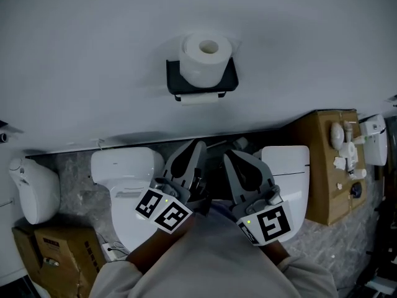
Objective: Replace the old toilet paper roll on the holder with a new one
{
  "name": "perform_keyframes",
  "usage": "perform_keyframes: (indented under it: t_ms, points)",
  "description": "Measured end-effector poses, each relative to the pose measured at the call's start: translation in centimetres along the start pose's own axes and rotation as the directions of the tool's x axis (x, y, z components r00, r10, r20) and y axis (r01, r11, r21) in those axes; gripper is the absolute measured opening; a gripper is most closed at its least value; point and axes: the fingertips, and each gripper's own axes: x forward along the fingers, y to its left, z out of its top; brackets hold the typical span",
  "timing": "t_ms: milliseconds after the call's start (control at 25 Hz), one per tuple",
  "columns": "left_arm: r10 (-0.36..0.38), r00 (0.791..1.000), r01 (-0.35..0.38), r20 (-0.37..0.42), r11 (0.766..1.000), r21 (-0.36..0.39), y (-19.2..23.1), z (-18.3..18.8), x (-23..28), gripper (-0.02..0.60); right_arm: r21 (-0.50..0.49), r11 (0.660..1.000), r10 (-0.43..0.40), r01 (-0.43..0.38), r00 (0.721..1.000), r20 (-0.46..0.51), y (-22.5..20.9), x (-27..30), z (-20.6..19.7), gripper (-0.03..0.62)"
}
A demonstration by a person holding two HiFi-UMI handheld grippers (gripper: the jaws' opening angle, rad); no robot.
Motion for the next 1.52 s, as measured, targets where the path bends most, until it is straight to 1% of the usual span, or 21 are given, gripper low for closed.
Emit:
perform_keyframes:
  t_ms: [80,160,240,320,520,560,640,760,800,880,1080,1160,1240,1440,1520]
  points:
    - [0.006,1.0,-0.006,0.011,0.999,-0.046,0.8,-0.2,0.8,0.006,-0.008,1.0,0.01,-0.01,1.0,-0.007,-0.3,0.7,0.1,0.014]
    - [0.003,0.999,0.001,0.032,0.992,-0.125,1.4,-0.4,1.6,0.006,-0.018,1.0,0.022,-0.022,1.0,-0.011,-0.6,1.2,0.4,0.014]
    - [-0.004,0.997,0.022,0.08,0.976,-0.218,2.2,-0.4,2.4,0.006,-0.033,0.999,0.036,-0.036,0.999,-0.018,-1.0,1.8,0.6,0.014]
    - [0.002,0.993,0.033,0.12,0.956,-0.29,3.1,-0.5,3.2,0.006,-0.042,0.998,0.038,-0.038,0.999,-0.023,-1.6,2.4,0.5,0.014]
    - [0.069,0.985,-0.002,0.158,0.921,-0.389,5.3,-1.6,4.7,0.008,-0.039,0.998,0.045,-0.046,0.998,-0.034,-2.7,3.3,0.2,0.015]
    - [0.084,0.984,-0.012,0.159,0.913,-0.409,5.7,-1.8,5.0,0.016,-0.04,0.998,0.048,-0.05,0.998,-0.04,-2.9,3.5,0.1,0.014]
    - [0.108,0.98,-0.021,0.165,0.89,-0.456,6.6,-2.3,5.5,0.053,-0.038,0.998,0.053,-0.055,0.997,-0.051,-3.1,3.8,-0.2,0.014]
    - [0.108,0.972,0.023,0.208,0.839,-0.544,7.2,-2.5,6.3,0.097,-0.027,0.998,0.051,-0.053,0.996,-0.069,-3.6,4.0,-0.7,0.014]
    - [0.117,0.97,0.026,0.215,0.826,-0.563,7.5,-2.6,6.5,0.098,-0.025,0.998,0.051,-0.053,0.996,-0.073,-3.8,4.1,-0.8,0.014]
    - [0.144,0.965,0.012,0.22,0.812,-0.583,8.3,-2.8,6.7,0.13,-0.023,0.998,0.052,-0.054,0.995,-0.083,-4.1,4.3,-1.0,0.014]
    - [0.184,0.954,-0.007,0.237,0.803,-0.596,9.6,-2.7,8.0,0.236,-0.023,0.998,0.058,-0.061,0.993,-0.099,-4.6,4.8,-1.3,0.014]
    - [0.194,0.95,-0.009,0.243,0.798,-0.603,9.9,-2.6,8.4,0.263,-0.023,0.998,0.059,-0.062,0.993,-0.104,-4.7,4.9,-1.3,0.015]
    - [0.203,0.948,-0.011,0.246,0.792,-0.611,10.4,-2.6,8.8,0.275,-0.023,0.998,0.059,-0.062,0.992,-0.109,-4.9,5.0,-1.4,0.015]
    - [0.242,0.937,-0.031,0.254,0.778,-0.627,11.7,-2.3,9.5,0.275,-0.019,0.998,0.056,-0.058,0.991,-0.12,-5.6,5.3,-1.6,0.015]
    - [0.238,0.935,-0.017,0.264,0.773,-0.634,11.8,-2.1,9.7,0.275,-0.017,0.998,0.053,-0.056,0.991,-0.123,-5.9,5.3,-1.7,0.014]
